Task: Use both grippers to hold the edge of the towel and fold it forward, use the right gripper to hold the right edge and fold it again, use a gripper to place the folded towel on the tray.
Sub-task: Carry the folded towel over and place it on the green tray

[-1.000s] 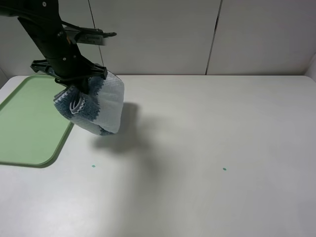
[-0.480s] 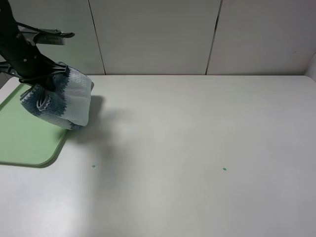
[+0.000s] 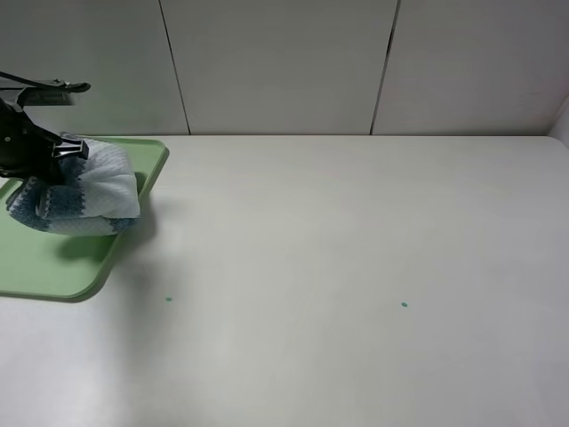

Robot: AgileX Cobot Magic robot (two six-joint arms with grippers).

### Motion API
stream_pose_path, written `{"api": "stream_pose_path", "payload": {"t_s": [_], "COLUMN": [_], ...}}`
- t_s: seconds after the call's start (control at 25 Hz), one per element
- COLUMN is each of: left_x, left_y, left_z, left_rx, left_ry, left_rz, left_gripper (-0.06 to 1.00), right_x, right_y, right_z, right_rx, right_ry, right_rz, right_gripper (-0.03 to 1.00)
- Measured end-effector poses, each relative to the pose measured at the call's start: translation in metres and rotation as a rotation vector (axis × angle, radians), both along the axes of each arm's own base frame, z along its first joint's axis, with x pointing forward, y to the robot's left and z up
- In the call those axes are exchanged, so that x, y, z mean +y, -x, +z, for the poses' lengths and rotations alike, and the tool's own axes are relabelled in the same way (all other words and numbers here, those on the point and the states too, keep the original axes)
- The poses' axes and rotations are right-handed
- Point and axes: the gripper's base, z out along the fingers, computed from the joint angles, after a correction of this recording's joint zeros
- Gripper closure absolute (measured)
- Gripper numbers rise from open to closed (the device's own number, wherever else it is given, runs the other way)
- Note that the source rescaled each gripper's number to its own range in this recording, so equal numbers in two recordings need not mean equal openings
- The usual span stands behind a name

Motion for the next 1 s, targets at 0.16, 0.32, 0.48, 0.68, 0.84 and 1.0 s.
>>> {"api": "stream_pose_path", "payload": {"t_s": [0.16, 0.32, 0.48, 0.68, 0.84, 1.0], "left_x": [0.013, 0.023, 0.028, 0.029, 0.031, 0.032], "left_y": [0.006, 0.008, 0.009, 0.009, 0.010, 0.010], "left_z": [-0.006, -0.006, -0.006, -0.006, -0.006, -0.006], "left_rx": [0.007, 0.010, 0.010, 0.011, 0.012, 0.016], "left_ry": [0.002, 0.001, 0.000, -0.004, -0.004, -0.003], "left_rz": [0.038, 0.064, 0.077, 0.077, 0.084, 0.086], "left_gripper": [0.77, 0.77, 0.75, 0.35, 0.01, -0.04], "right_x": [0.000, 0.000, 0.000, 0.000, 0.000, 0.000], "right_y": [0.000, 0.000, 0.000, 0.000, 0.000, 0.000], "right_z": [0.000, 0.000, 0.000, 0.000, 0.000, 0.000], "right_rx": [0.000, 0.000, 0.000, 0.000, 0.000, 0.000], "right_ry": [0.000, 0.000, 0.000, 0.000, 0.000, 0.000], "right_rz": [0.000, 0.000, 0.000, 0.000, 0.000, 0.000], "right_gripper": [-0.03, -0.03, -0.03, -0.03, -0.03, -0.03]}}
